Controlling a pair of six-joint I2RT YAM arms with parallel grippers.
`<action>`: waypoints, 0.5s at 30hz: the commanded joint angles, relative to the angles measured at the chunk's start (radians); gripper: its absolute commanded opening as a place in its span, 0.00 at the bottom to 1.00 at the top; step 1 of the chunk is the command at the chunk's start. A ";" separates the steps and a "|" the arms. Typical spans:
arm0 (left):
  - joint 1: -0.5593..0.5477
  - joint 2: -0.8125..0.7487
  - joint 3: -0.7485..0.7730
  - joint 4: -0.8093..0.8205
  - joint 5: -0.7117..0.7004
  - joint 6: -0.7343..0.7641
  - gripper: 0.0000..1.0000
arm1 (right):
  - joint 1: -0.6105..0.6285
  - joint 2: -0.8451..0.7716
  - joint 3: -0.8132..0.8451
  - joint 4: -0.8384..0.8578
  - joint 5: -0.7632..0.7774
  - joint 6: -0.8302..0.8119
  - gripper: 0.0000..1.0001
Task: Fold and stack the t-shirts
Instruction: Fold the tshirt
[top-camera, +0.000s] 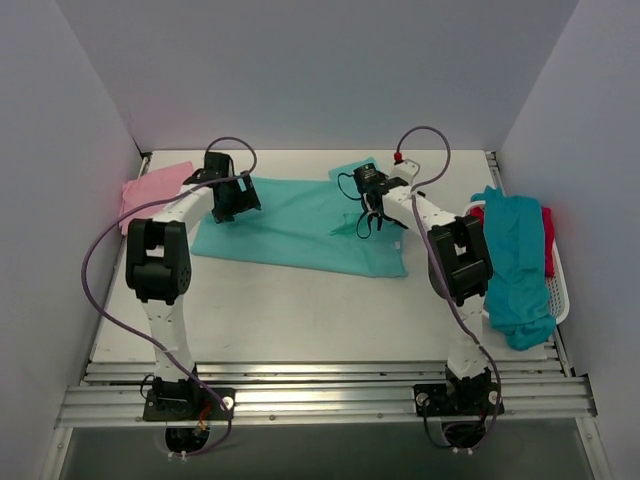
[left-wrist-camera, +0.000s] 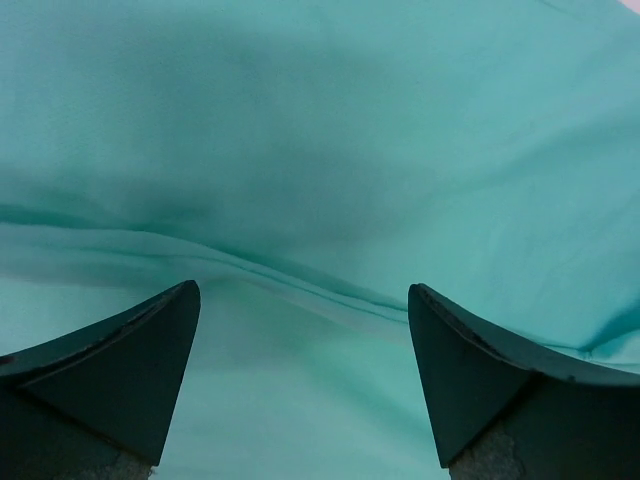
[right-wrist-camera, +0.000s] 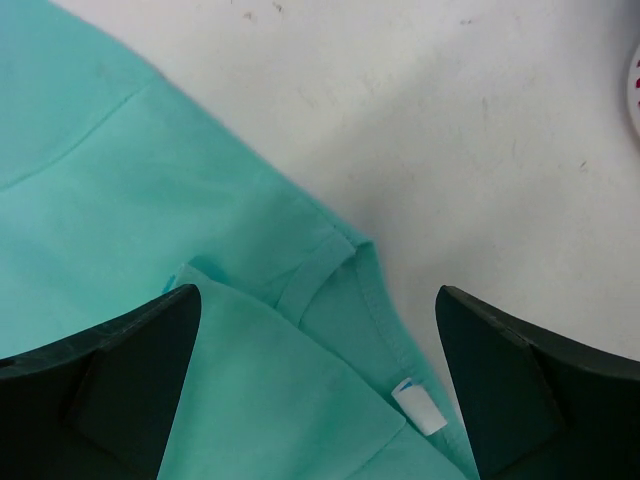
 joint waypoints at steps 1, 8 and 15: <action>0.010 -0.137 -0.008 0.040 -0.023 -0.009 0.94 | -0.009 -0.042 0.037 -0.065 0.075 -0.027 1.00; 0.018 -0.296 -0.124 0.106 -0.063 -0.018 0.94 | 0.000 -0.275 -0.179 -0.021 0.067 0.007 1.00; -0.001 -0.493 -0.354 0.153 -0.142 -0.043 0.94 | 0.107 -0.529 -0.455 0.129 -0.058 0.022 0.98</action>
